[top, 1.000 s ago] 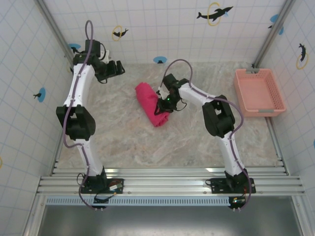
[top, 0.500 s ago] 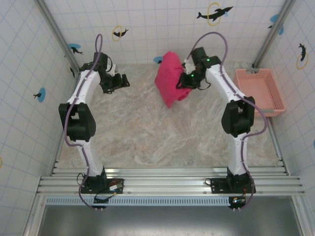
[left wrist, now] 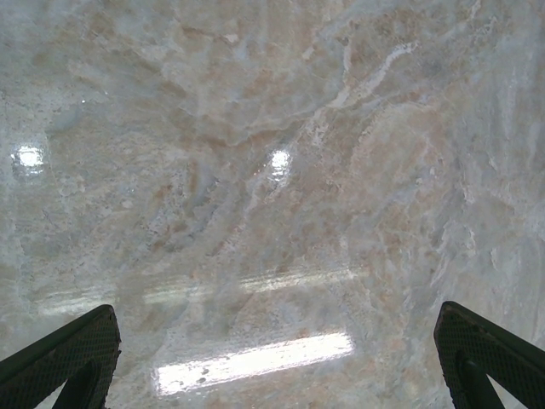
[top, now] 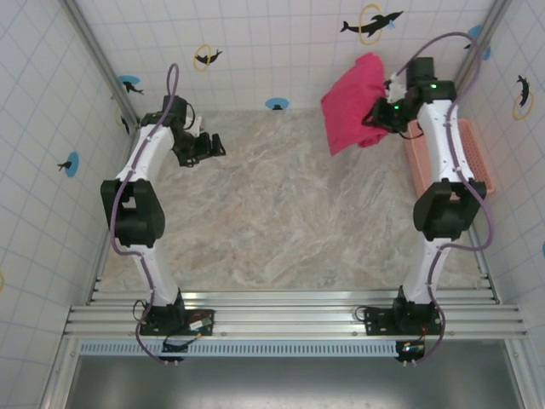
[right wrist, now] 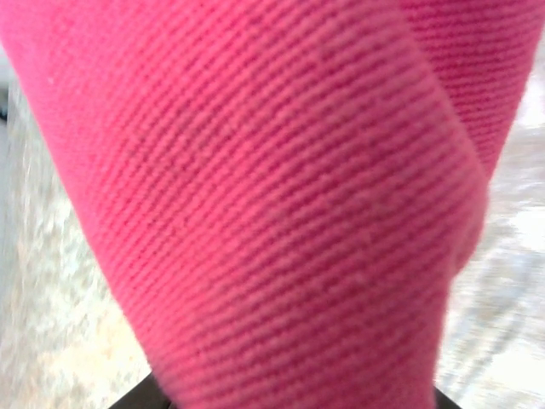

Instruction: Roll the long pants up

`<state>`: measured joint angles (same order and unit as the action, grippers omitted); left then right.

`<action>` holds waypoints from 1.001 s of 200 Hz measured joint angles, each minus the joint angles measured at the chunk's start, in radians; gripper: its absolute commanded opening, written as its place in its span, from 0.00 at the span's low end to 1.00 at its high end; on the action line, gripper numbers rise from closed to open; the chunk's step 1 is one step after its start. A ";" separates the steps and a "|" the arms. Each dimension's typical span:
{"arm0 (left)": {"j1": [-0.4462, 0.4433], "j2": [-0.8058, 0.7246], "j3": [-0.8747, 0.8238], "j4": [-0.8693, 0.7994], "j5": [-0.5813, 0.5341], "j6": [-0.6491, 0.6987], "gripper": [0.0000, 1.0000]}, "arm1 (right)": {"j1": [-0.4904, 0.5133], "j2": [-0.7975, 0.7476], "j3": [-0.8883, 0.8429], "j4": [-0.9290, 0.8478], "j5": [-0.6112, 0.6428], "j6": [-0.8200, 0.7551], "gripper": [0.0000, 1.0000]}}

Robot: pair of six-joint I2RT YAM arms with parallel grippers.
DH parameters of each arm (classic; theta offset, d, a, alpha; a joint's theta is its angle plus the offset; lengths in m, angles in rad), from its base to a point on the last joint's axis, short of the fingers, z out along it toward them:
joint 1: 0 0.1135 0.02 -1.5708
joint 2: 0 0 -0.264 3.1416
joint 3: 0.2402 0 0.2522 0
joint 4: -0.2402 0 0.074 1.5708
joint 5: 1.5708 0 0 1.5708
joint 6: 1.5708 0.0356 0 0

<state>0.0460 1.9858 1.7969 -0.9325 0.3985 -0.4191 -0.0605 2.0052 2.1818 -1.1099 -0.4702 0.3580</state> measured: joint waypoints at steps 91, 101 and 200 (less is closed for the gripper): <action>0.000 -0.019 -0.074 -0.035 0.008 0.040 0.97 | -0.391 -0.167 0.064 -0.101 0.068 -0.100 0.00; 0.000 -0.019 -0.074 -0.042 0.008 0.047 0.97 | -0.390 -0.167 0.079 -0.128 0.081 -0.135 0.00; 0.000 -0.019 -0.074 -0.113 0.004 0.075 0.97 | -0.246 -0.160 0.061 -0.256 0.410 -0.341 0.00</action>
<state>0.0456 1.9667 1.7229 -1.0451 0.4026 -0.3439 -0.3065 1.8454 2.2425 -1.3659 -0.0601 0.0174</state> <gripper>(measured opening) 0.971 0.356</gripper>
